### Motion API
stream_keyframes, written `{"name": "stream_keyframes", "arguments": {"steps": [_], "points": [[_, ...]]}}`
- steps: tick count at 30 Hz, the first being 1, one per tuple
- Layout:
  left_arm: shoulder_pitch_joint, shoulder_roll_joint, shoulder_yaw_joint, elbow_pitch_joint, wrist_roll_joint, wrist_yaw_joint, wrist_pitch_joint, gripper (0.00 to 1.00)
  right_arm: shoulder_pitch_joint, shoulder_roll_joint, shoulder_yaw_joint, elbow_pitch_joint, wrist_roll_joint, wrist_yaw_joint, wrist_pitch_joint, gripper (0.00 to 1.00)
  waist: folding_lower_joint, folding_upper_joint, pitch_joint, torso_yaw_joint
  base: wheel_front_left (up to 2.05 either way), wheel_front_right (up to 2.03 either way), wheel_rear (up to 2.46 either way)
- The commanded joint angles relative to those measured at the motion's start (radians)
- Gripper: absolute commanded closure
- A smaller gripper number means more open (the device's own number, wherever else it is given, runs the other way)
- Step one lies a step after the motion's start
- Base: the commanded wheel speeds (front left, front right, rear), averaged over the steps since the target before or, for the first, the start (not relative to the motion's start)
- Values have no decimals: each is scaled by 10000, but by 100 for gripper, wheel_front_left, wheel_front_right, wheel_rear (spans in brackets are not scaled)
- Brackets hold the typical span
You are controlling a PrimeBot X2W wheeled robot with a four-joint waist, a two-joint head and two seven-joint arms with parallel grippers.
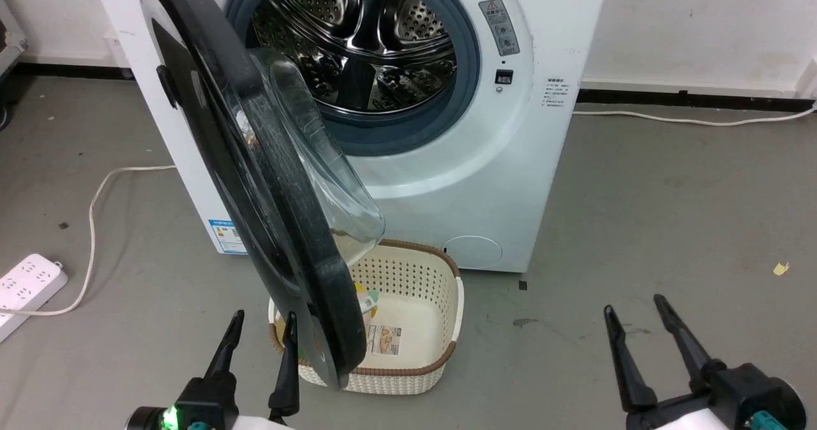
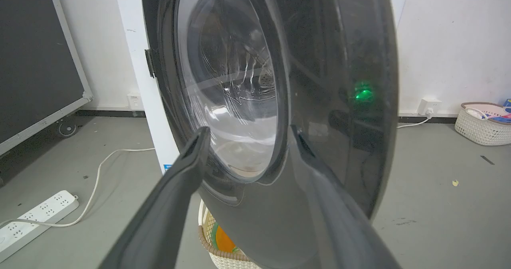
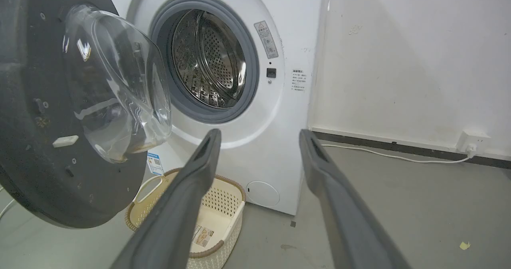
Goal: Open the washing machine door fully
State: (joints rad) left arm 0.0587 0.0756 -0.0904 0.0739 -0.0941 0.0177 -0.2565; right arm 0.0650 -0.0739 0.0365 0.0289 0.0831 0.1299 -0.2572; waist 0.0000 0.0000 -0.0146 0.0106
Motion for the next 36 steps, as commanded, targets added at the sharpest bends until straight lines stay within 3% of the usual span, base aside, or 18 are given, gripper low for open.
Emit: {"name": "stream_keyframes", "arguments": {"steps": [1, 9, 10, 11, 12, 18, 23, 28, 36], "points": [[90, -12, -43, 30, 86, -4, -53, 0, 196, 75, 5, -59, -52, 8, -42, 0, 0, 0, 2, -7, 0, 0, 0], [48, -55, -117, 36, 201, 18, -53, 0, 163, 191, 8, -79, -54, 8, -44, 0, 0, 0, 29, -101, 0, 0, 0], [29, -57, -108, 37, 200, 8, -53, 10, 149, 197, 7, -75, -43, 8, -44, 0, 0, 0, 31, -109, 0, 0, 0], [6, -48, -112, 45, 206, -27, -53, 75, 131, 202, 8, -70, -30, 8, -44, 0, 0, 0, 32, -116, 0, 0, 0], [-15, -24, -132, 42, 241, -64, -53, 100, 113, 207, 10, -65, -12, 8, -44, 0, 0, 0, 33, -121, 0, 0, 0], [-120, -87, 85, -268, 104, 64, -53, 100, 55, 223, 1, -59, 93, 8, -44, 0, 0, 0, 46, -129, 0, 0, 0], [-418, -202, 778, -1570, -565, 574, -53, 100, 9, 230, 21, -72, 126, 8, -45, 0, 0, 0, 48, -126, 0, 0, 0], [-1111, -229, 1159, -2939, -682, 643, -53, 100, -46, 233, 49, -83, 127, 8, -45, 0, 0, 0, 50, -136, 0, 0, 0], [-2612, -174, 262, -4733, 132, 444, 81, 100, -40, 235, 203, 26, 255, 8, -45, 0, 0, 0, -19, -143, 0, 0, 0]]}}
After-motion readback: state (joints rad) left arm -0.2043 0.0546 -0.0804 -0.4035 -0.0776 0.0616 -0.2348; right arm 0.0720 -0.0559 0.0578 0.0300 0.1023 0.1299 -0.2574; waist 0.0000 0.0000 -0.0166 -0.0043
